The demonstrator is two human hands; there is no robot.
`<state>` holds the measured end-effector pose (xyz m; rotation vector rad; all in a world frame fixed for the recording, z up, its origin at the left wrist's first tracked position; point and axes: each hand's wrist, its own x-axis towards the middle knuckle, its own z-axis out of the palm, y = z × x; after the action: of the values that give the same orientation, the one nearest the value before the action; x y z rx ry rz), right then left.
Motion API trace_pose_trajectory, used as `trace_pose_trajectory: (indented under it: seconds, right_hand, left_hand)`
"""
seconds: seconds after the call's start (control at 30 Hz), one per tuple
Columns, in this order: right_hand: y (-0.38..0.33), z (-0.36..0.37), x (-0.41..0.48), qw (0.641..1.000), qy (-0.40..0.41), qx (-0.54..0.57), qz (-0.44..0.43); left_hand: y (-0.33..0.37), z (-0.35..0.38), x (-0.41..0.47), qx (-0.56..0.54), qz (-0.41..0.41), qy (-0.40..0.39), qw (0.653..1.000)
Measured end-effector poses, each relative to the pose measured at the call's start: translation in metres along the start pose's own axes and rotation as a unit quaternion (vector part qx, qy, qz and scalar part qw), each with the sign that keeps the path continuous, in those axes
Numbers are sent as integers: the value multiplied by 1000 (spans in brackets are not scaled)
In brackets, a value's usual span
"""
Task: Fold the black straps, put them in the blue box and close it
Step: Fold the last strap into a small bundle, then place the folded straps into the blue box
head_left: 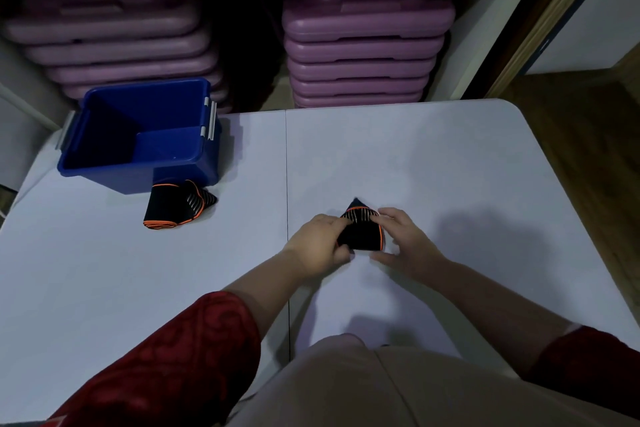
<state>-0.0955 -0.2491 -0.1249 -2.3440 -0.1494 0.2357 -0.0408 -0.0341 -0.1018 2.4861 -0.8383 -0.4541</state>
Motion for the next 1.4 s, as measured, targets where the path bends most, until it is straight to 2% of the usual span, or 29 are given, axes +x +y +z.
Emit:
trace_pose_trajectory:
  seconds: [0.13, 0.27, 0.33, 0.4, 0.53, 0.7, 0.87, 1.13, 1.4]
  right_hand:
    - [-16, -7, 2, 993, 4, 99, 60]
    - [-35, 0, 5, 981, 9, 167, 101]
    - [-46, 6, 6, 976, 7, 189, 111]
    - [-59, 11, 8, 969, 19, 211, 124]
    - [-84, 18, 17, 962, 21, 249, 110]
    - [-117, 20, 32, 938, -84, 321, 98]
    - [-158, 35, 62, 921, -120, 358, 96]
    - [-262, 67, 133, 922, -41, 379, 62]
    - [-339, 99, 226, 951, 15, 308, 0]
  left_hand:
    - [3, -4, -10, -203, -121, -33, 971]
    - [2, -1, -22, -284, -186, -8, 941]
    - [3, -2, -33, -356, -209, 5, 911]
    - [3, -5, -44, -415, -220, 12, 883]
    - [-6, -12, -63, -468, -234, 17, 852]
    - [-28, -33, -88, -550, -221, 44, 804]
    - [-56, -72, -114, -546, -215, 86, 805]
    - [-123, -169, -145, -484, -198, 156, 838]
    - [-215, -258, -152, -379, -194, 255, 868]
